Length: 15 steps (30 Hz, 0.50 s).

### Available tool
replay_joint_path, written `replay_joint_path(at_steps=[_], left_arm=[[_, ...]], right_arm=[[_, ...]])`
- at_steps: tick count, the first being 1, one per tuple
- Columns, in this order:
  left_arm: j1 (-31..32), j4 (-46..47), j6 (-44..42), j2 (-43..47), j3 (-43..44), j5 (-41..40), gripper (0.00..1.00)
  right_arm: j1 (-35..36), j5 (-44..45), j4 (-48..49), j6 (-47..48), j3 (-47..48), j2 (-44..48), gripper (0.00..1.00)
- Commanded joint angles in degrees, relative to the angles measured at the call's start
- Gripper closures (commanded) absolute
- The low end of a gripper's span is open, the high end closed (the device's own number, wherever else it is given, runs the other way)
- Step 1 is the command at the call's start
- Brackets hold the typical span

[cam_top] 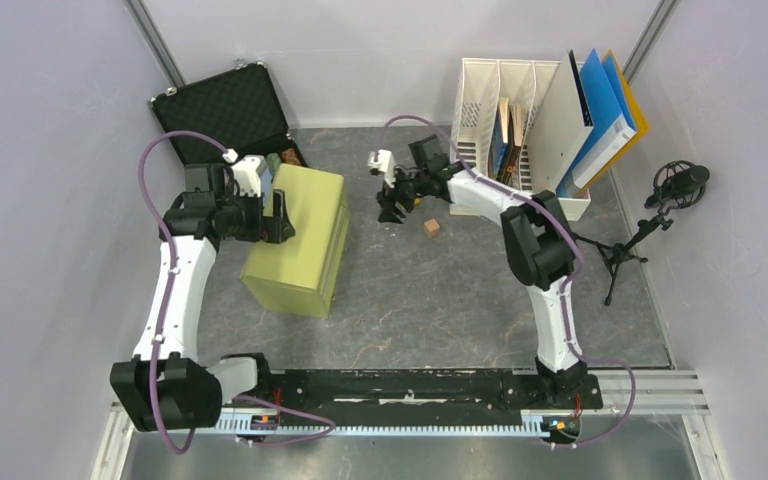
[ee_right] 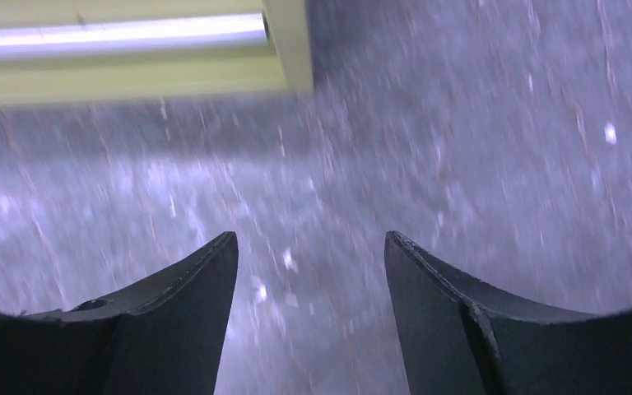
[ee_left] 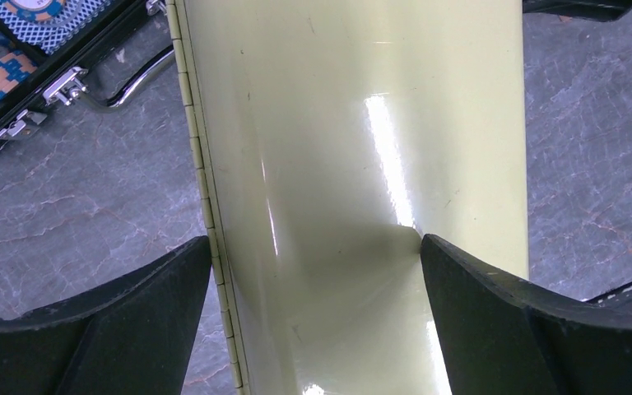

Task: Organize the desk
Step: Move the stationery to the corner of the board.

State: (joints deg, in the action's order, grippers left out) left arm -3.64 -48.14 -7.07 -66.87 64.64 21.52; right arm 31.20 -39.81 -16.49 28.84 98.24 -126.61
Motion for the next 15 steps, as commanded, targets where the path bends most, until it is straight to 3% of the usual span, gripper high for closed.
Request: replay_joint_path(at_steps=[1, 6, 15], left_arm=[[1.79, 3.02, -0.81, -1.39, 1.23, 11.97, 0.00], [1.72, 3.14, -0.17, -1.63, 0.59, 14.78, 0.00], [1.71, 3.65, -0.12, 2.32, -0.09, 11.43, 0.00]], right_arm=[[-1.07, 4.09, -3.92, 9.16, -6.81, 9.11, 0.28], [-1.05, 4.35, -8.23, 14.39, -13.75, 14.86, 0.29], [-1.04, 7.54, -14.86, 20.27, -22.81, 19.46, 0.30]])
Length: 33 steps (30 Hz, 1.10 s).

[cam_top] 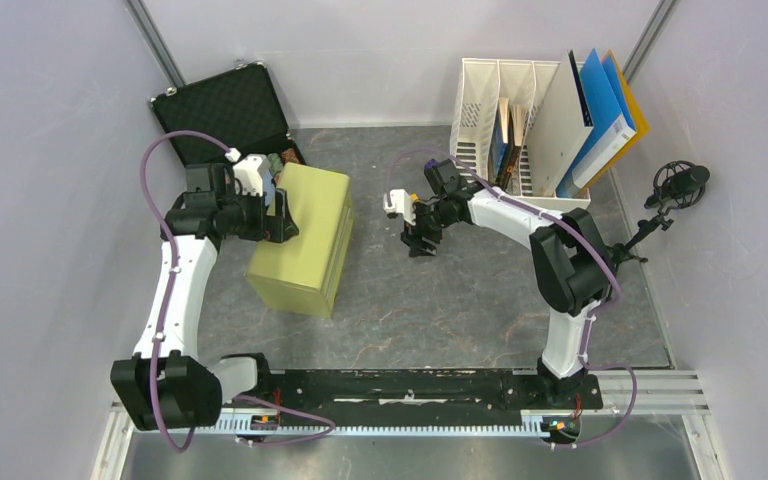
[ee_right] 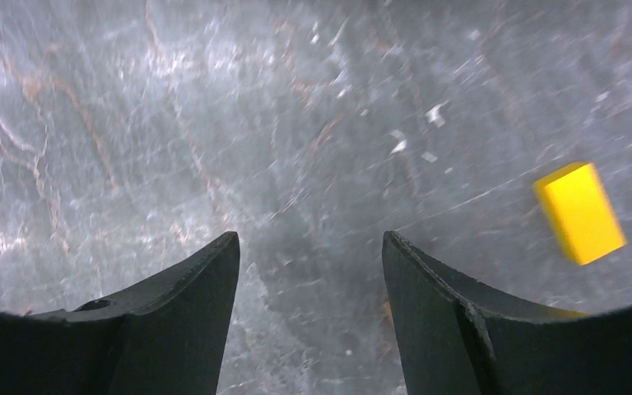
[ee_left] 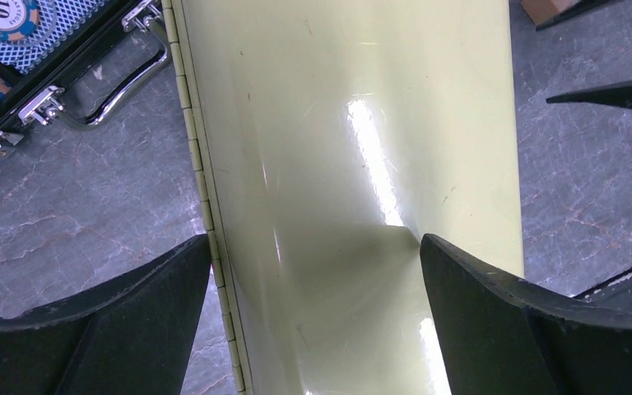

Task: Organize the desk
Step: Move the stationery to the corner of the board, then reset both arms

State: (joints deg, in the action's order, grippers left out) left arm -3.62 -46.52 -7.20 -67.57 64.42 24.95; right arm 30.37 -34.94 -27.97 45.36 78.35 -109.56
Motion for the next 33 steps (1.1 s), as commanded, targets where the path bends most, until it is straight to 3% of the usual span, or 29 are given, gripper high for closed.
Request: replay_joint_path(at_steps=[1, 8, 14, 20, 26, 33], left_arm=[[1.71, 2.01, 0.00, 3.49, 0.09, 7.61, 0.00], [1.74, 2.18, -0.34, 5.80, 1.42, 0.74, 0.00], [1.75, 3.19, 0.83, 6.76, 3.82, -8.63, 0.00], [1.74, 4.11, 2.36, 6.61, 6.27, -12.52, 0.00], [1.71, 4.81, 2.43, 5.96, 8.06, -13.60, 0.00], [1.72, 6.76, 3.73, 4.35, 8.81, -15.00, 0.00]], right_arm=[[-0.31, 3.42, -3.48, 3.77, -3.31, 2.25, 0.30], [-0.62, 9.46, -3.59, 3.40, -1.41, -1.63, 0.31], [-2.74, 12.02, -3.33, 0.89, 5.31, -7.54, 0.31], [-4.81, 17.48, -0.65, -3.68, 11.79, -11.58, 0.31], [-6.17, 15.60, 2.11, -6.03, 12.04, -9.47, 0.29], [-6.22, 10.14, 5.97, -8.61, 6.65, 0.59, 0.26]])
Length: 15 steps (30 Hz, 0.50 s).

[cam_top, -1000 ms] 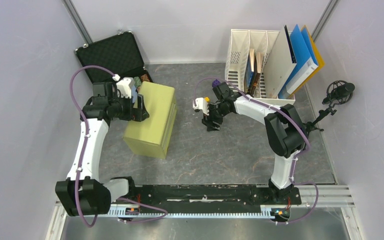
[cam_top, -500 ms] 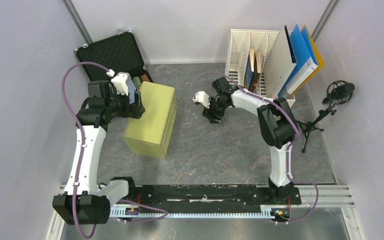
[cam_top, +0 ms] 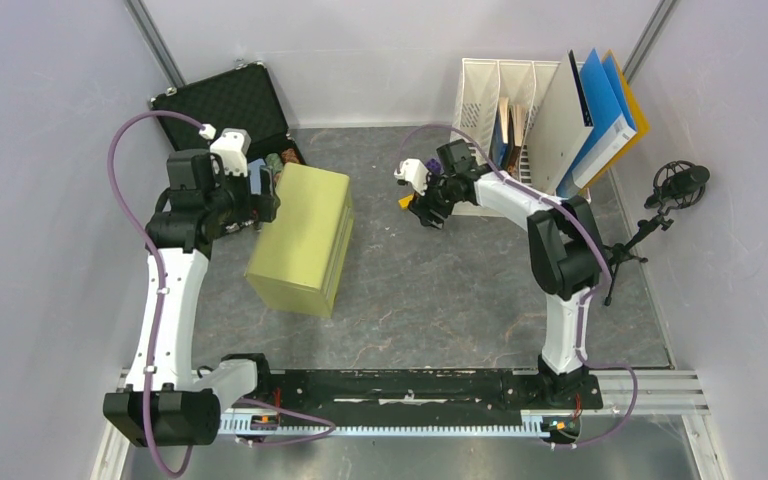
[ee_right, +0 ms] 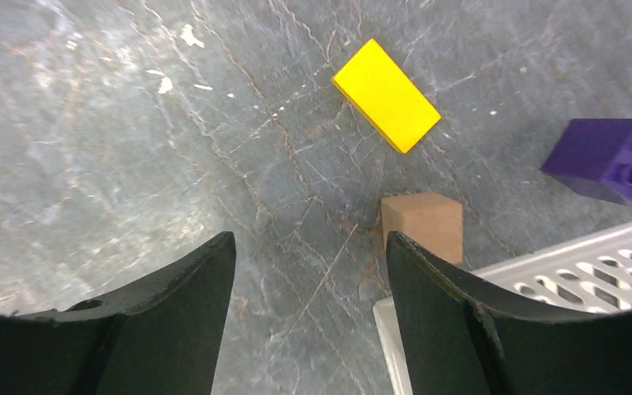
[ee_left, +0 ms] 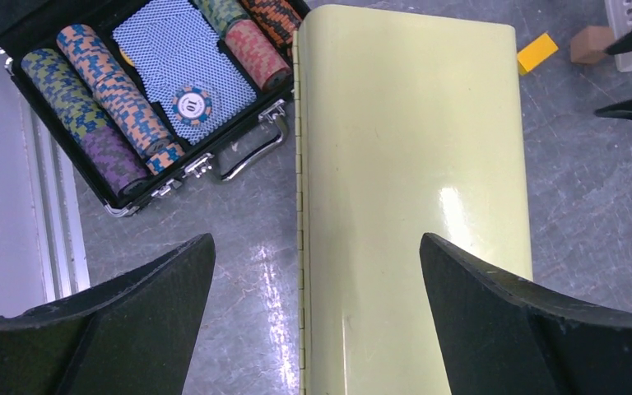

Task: Organize the desk
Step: Reset both arms

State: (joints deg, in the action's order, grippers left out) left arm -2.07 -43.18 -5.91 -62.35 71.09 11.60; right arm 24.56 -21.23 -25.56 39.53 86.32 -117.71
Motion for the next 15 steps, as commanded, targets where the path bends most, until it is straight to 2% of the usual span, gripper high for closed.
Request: replay_joint_path(at_steps=[1, 7, 9, 10, 15], left_arm=[[0.16, 3.87, 2.69, -1.06, 2.12, -1.70, 0.00], [0.07, 8.72, 4.57, -1.81, 0.52, -1.35, 0.00], [0.10, 10.99, 5.29, -1.76, -0.20, -1.14, 0.00], [0.06, 12.06, 5.31, -1.75, -0.40, -1.02, 0.00], [0.09, 16.56, 7.66, -1.96, -0.60, -0.65, 0.00]], right_arm=[[-0.43, -3.67, 3.56, -3.31, -1.43, 9.92, 0.26], [-1.34, -2.51, 4.64, -7.49, -4.66, 19.15, 0.20], [-2.23, -0.91, 5.72, -9.77, -6.87, 22.37, 0.12], [-2.83, -0.11, 6.21, -10.92, -8.04, 24.24, 0.02], [-7.06, 3.04, 8.31, -15.89, -14.34, 33.13, 0.02]])
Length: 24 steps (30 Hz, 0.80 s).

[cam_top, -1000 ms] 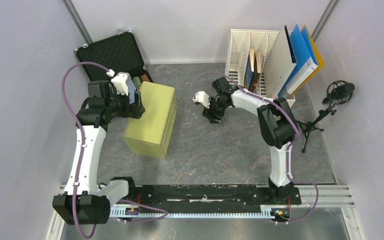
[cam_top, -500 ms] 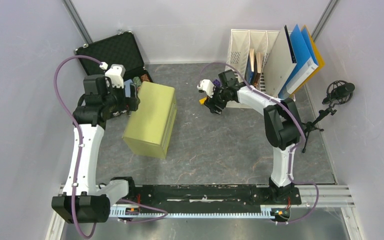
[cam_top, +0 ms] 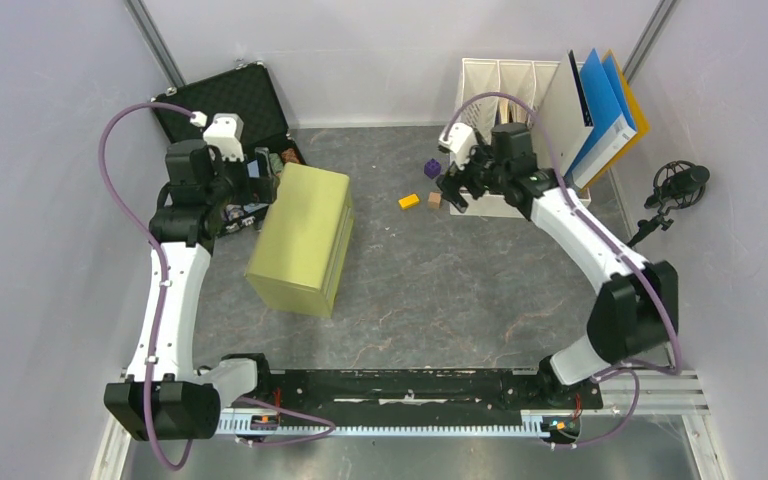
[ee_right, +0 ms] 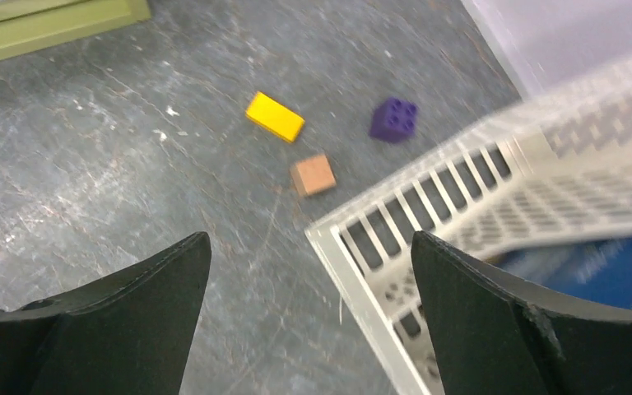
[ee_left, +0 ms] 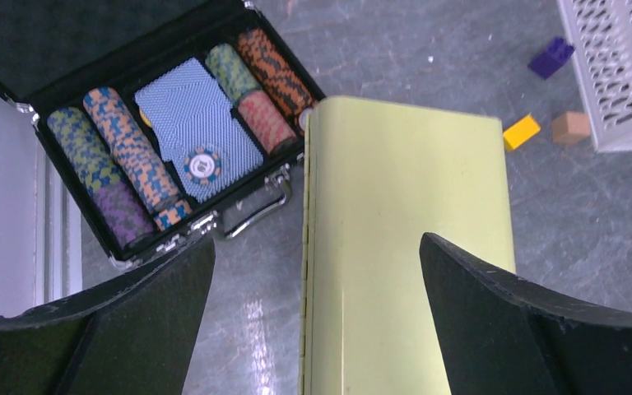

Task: Organize the desk
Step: Reset both arms

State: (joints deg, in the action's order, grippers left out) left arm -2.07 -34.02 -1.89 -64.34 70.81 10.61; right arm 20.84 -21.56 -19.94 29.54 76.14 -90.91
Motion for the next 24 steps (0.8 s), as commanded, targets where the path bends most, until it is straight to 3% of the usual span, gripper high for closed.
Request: replay_joint_path(at_steps=[1, 5, 14, 24], left_arm=[[0.11, 8.07, 3.82, -0.12, -0.32, 0.37, 0.00], [0.10, 10.38, 4.64, -1.39, -0.06, 0.12, 0.00], [0.13, 13.20, 6.64, -3.41, -1.16, -0.30, 0.00], [-0.21, 19.93, 7.78, 2.31, -8.01, -0.33, 0.00]], right_arm=[[-4.31, 3.70, 3.01, -6.70, -5.39, 7.79, 0.02], [-9.48, 4.59, 3.24, -10.41, -9.33, 13.71, 0.02], [-17.34, 16.08, 7.75, -15.87, -23.06, 27.84, 0.02], [-19.70, 14.82, 14.85, -15.08, -34.91, 38.39, 0.02]])
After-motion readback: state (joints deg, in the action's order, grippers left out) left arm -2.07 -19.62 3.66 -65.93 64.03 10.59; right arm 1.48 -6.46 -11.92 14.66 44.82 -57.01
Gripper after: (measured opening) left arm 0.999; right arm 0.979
